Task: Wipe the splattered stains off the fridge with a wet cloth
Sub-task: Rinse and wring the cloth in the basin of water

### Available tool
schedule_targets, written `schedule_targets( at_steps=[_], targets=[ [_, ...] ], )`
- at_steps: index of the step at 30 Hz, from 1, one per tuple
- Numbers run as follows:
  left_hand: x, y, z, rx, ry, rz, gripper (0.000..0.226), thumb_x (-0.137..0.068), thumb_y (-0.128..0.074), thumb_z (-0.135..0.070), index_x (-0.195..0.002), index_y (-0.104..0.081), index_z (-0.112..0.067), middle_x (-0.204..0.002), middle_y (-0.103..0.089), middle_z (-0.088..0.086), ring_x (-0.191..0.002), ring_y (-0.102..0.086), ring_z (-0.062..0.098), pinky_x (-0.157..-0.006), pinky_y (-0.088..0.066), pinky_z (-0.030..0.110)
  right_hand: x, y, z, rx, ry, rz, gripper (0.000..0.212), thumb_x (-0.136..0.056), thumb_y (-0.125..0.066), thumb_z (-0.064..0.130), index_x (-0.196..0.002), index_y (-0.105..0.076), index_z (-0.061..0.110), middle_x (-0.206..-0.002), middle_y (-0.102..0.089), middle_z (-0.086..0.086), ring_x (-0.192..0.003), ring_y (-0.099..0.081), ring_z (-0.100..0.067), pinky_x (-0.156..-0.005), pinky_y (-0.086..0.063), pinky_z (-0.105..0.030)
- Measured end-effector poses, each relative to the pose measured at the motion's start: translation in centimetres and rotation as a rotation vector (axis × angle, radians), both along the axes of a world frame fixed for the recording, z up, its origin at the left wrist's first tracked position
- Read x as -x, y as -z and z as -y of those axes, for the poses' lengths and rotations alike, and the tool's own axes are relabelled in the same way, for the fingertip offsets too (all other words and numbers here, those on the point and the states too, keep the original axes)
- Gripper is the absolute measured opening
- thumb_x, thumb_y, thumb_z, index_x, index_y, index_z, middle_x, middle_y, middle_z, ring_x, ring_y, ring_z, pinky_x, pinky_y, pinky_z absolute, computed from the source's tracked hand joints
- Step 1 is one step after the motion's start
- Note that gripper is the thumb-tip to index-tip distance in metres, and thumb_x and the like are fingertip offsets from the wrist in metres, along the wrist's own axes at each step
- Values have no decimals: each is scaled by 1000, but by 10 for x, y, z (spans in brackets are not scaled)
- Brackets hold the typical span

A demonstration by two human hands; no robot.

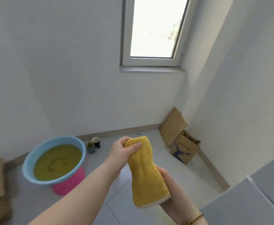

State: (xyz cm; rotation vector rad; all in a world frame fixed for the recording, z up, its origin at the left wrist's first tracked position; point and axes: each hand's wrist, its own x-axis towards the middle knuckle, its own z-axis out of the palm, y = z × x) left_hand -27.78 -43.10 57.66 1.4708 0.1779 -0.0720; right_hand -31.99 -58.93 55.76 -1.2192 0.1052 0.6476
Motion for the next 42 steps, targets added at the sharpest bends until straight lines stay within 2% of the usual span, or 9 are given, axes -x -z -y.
schedule_targets(
  at_steps=[3,8,11,14,18,24,34,38,42],
  targets=[
    [-13,18,-50,-12,-76,-37,10,-82,-65,-19,-86,-57,-14,-82,-57,1,-76,-54,12,-63,-46,20,-34,21,-47,-13,-89,-79,45,-76,-42,42,-77,-77,14,-82,-73,-8,-73,-70,-19,-69,-51,-34],
    [-48,48,-121,13,-192,-91,17,-76,-71,-25,-84,-59,-16,-81,-60,1,-81,-56,16,-72,-50,30,-107,55,-120,120,-242,-171,37,-95,-42,28,-90,-67,1,-75,-70,-13,-66,-65,-23,-60,-54,-29],
    [-78,61,-161,26,-295,-109,17,-71,-75,-22,-81,-63,-17,-82,-62,1,-82,-58,17,-78,-49,35,-155,66,-171,144,-380,-141,25,-88,-52,31,-88,-67,12,-70,-72,-5,-65,-67,-18,-56,-54,-27],
    [-115,73,-201,77,-437,-107,22,-80,-64,-2,-97,-64,-15,-94,-64,-8,-82,-60,0,-68,-48,11,-206,84,-222,7,-590,-206,41,-73,-64,45,-95,-70,10,-85,-72,-10,-76,-69,-20,-68,-54,-32],
    [-146,91,-253,63,-535,-152,23,-80,-62,-2,-91,-65,-21,-93,-64,-13,-76,-63,-10,-61,-45,4,-260,105,-281,-63,-785,-183,67,-44,-87,44,-98,-67,9,-89,-72,-7,-83,-69,-18,-70,-53,-27],
    [-165,162,-317,10,-715,-273,19,-81,-63,-3,-78,-69,-20,-84,-69,-9,-85,-61,4,-63,-44,1,-304,157,-356,205,-610,-8,14,-83,-62,4,-90,-64,17,-89,-68,-3,-86,-61,-17,-70,-48,-24],
    [-195,352,-416,-255,-719,-421,18,-79,-69,-16,-63,-62,-19,-61,-55,-7,-60,-49,7,-49,-36,6,-350,336,-446,453,-406,194,13,-90,-53,9,-78,-56,15,-80,-57,-2,-77,-53,-16,-69,-44,-25],
    [-206,429,-441,-170,-726,-494,19,-81,-66,-20,-68,-58,-9,-73,-52,4,-73,-46,17,-61,-33,22,-362,411,-478,563,-496,264,7,-92,-51,18,-85,-48,17,-85,-53,-2,-76,-49,-11,-74,-42,-29],
    [-217,517,-464,-108,-675,-530,19,-84,-63,-26,-99,-62,-14,-102,-59,0,-100,-51,19,-85,-38,29,-374,494,-517,706,-557,360,19,-91,-52,25,-78,-44,16,-79,-48,-1,-72,-47,-12,-62,-36,-25]
  ],
)
